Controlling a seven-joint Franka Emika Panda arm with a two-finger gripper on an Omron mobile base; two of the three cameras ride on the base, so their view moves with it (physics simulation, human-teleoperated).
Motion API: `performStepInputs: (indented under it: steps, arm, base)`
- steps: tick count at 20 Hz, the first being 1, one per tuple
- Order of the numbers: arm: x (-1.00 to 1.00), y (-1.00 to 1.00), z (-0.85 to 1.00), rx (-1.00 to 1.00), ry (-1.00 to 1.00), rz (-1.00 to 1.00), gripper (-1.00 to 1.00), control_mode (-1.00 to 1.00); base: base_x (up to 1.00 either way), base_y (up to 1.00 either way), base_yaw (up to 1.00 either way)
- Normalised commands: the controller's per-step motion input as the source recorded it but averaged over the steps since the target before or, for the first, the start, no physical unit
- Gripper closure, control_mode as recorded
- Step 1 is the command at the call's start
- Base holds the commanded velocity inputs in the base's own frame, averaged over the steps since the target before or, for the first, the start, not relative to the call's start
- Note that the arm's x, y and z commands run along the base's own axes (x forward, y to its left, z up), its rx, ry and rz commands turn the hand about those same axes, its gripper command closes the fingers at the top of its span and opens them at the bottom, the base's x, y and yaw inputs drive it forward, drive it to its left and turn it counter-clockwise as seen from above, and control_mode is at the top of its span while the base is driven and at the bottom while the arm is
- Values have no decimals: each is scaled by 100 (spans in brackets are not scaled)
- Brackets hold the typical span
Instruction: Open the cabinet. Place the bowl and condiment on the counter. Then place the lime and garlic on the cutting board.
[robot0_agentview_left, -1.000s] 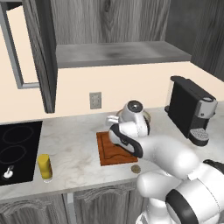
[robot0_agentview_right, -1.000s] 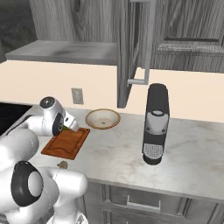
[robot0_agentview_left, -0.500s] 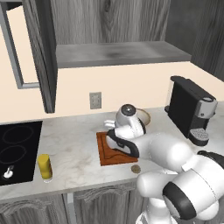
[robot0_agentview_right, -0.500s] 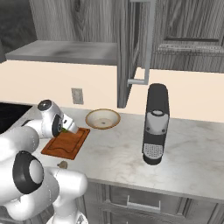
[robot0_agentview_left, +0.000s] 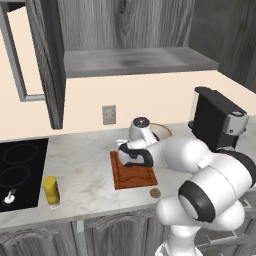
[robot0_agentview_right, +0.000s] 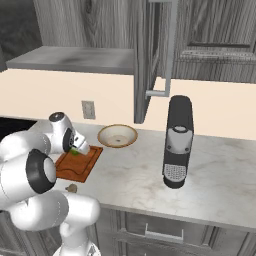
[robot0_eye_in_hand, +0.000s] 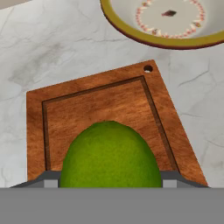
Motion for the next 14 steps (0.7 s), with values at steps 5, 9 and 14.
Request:
performStepInputs:
  steps: [5, 9, 14]
  arm:
    - [28, 13, -22, 0, 3, 0, 100, -100]
    - [19, 16, -30, -2, 2, 0, 100, -100]
    - [13, 11, -31, -3, 1, 0, 100, -100]
  base:
    - [0, 0, 0]
    - [0, 0, 0]
    - [0, 0, 0]
